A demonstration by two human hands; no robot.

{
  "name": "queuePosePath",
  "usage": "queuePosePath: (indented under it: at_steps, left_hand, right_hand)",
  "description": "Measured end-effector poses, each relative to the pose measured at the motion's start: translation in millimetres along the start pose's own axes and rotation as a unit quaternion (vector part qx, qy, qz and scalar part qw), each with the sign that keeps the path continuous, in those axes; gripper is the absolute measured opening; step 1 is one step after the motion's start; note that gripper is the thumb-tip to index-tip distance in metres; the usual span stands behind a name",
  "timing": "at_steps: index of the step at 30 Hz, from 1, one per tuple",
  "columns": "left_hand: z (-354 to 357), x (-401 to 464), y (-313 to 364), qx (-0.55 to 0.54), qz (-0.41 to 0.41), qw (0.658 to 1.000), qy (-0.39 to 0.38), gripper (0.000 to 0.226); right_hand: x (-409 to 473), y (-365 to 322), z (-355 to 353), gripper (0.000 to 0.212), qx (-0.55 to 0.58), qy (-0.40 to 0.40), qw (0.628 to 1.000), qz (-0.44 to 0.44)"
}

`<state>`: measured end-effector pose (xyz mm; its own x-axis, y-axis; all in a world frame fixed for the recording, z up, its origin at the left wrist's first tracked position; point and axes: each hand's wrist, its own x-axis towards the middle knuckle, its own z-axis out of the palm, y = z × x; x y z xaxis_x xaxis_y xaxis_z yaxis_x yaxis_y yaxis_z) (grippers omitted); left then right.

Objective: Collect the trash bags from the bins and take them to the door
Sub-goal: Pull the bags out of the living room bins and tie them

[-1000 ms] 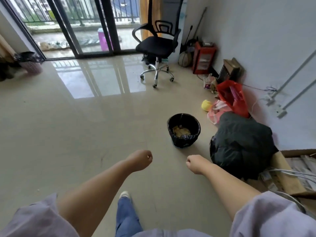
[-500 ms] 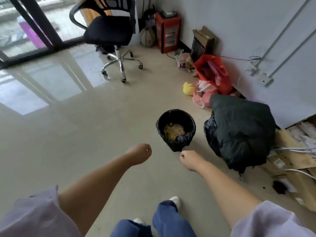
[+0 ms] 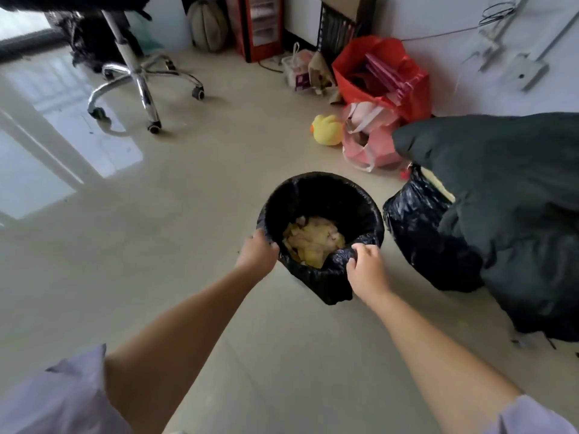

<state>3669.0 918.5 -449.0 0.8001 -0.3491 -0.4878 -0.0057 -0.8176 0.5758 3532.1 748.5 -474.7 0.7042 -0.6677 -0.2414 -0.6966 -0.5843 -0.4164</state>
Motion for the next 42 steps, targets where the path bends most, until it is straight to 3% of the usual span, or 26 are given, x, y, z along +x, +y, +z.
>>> queuePosePath:
  at_steps: [4,8,11,16,19,21,23,27,30,32,34,37,38,40,42]
  left_hand:
    - [33,70,-23,-0.099,-0.005,0.995,0.007,0.051]
    - [56,101,-44,-0.244,0.007,0.969,-0.044,0.031]
    - [45,106,-34,-0.315,-0.013,0.947,-0.054,0.022]
    - [21,111,-53,-0.289,-0.010,0.957,-0.005,0.029]
    - [7,116,-79,-0.361,-0.047,0.931,0.033,0.032]
    - [-6,118,-92,-0.434,-0.094,0.895,0.037,0.036]
    - [-16,117,-106,-0.475,-0.129,0.871,0.009,0.042]
    - [-23,115,-126,-0.474,-0.138,0.865,-0.086,0.060]
    - [-26,116,-127,-0.518,-0.147,0.835,-0.111,0.056]
    - [-31,119,-128,-0.571,-0.151,0.799,-0.116,0.046]
    - [-34,122,-130,-0.595,-0.155,0.781,-0.110,0.041]
    - [-35,122,-131,-0.601,-0.151,0.779,-0.100,0.033]
    - [-35,122,-132,-0.594,-0.147,0.786,-0.090,0.029]
    - [-36,122,-134,-0.567,-0.140,0.809,-0.067,0.021]
    - [-39,123,-135,-0.544,-0.130,0.828,-0.046,0.018]
  right_hand:
    - [49,20,48,0.049,0.028,0.134,0.991,0.004]
    - [75,28,70,0.043,0.092,0.225,0.969,-0.035]
    - [83,28,66,0.043,0.149,0.237,0.959,-0.039]
    - [80,5,79,0.041,0.181,0.247,0.950,-0.058]
    - [86,-16,91,0.045,0.234,0.240,0.937,-0.100]
    - [89,-31,95,0.048,0.293,0.220,0.926,-0.090]
    - [92,-39,97,0.049,0.373,0.166,0.913,-0.018]
    - [94,-33,99,0.054,0.542,-0.048,0.826,0.147]
    - [92,-21,101,0.070,0.567,-0.189,0.789,0.140]
    - [92,-19,104,0.073,0.599,-0.178,0.768,0.141]
    - [90,-20,110,0.065,0.630,-0.104,0.748,0.180]
    - [82,-16,122,0.043,0.560,-0.037,0.789,0.250]
    - [78,-14,126,0.042,0.545,-0.061,0.791,0.271]
    - [75,-12,131,0.049,0.565,-0.156,0.755,0.294]
    - [79,-11,126,0.050,0.584,-0.202,0.737,0.273]
